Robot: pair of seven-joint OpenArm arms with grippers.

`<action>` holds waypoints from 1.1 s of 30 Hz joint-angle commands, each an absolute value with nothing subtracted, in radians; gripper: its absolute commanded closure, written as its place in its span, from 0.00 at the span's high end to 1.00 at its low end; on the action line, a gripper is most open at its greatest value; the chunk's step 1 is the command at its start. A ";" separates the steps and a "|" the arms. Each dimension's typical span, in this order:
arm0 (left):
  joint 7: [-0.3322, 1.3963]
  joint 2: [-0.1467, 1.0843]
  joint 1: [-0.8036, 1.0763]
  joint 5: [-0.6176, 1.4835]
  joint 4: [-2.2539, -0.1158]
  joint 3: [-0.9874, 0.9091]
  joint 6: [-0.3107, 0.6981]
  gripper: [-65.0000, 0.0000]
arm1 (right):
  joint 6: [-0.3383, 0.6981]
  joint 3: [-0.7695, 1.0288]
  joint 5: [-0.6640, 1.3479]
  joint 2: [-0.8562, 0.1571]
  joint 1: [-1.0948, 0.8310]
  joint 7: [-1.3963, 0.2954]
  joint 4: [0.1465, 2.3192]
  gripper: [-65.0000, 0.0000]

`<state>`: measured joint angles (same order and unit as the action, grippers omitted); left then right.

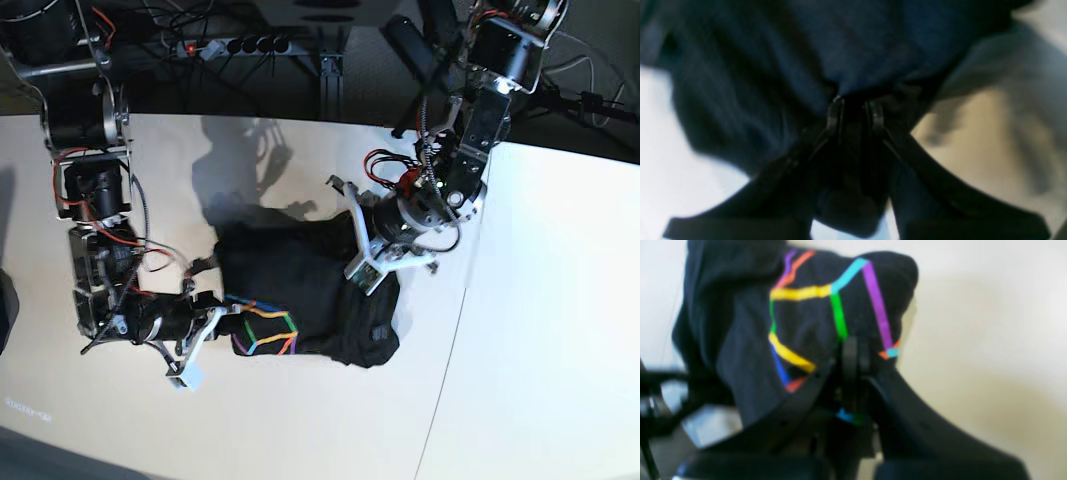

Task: Fold the T-shirt properly
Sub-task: 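Fold the bundle over with both grippers, exposing the rainbow print, then lower the bundle onto the table and open both grippers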

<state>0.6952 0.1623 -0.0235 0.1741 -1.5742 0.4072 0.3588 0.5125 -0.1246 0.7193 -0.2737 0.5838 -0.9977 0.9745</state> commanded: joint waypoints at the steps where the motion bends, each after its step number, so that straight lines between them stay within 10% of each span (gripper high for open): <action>1: 0.668 0.182 -0.051 0.179 -1.588 0.405 0.359 0.16 | 0.599 -0.120 0.752 -0.298 0.599 -0.997 1.005 0.00; 17: 0.596 0.261 -0.130 0.182 -1.588 0.405 0.351 0.16 | 0.599 -0.116 0.913 -0.332 0.268 -1.096 1.413 0.00; 33: 0.681 0.261 -0.163 0.281 -1.589 0.244 0.322 0.16 | 0.599 0.059 0.714 -0.338 0.383 -0.982 1.446 0.00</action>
<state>0.6991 0.2604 -0.1421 0.2760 -1.5734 0.2485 0.3359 0.5129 0.0513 0.6975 -0.3275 0.3592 -1.0019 1.4326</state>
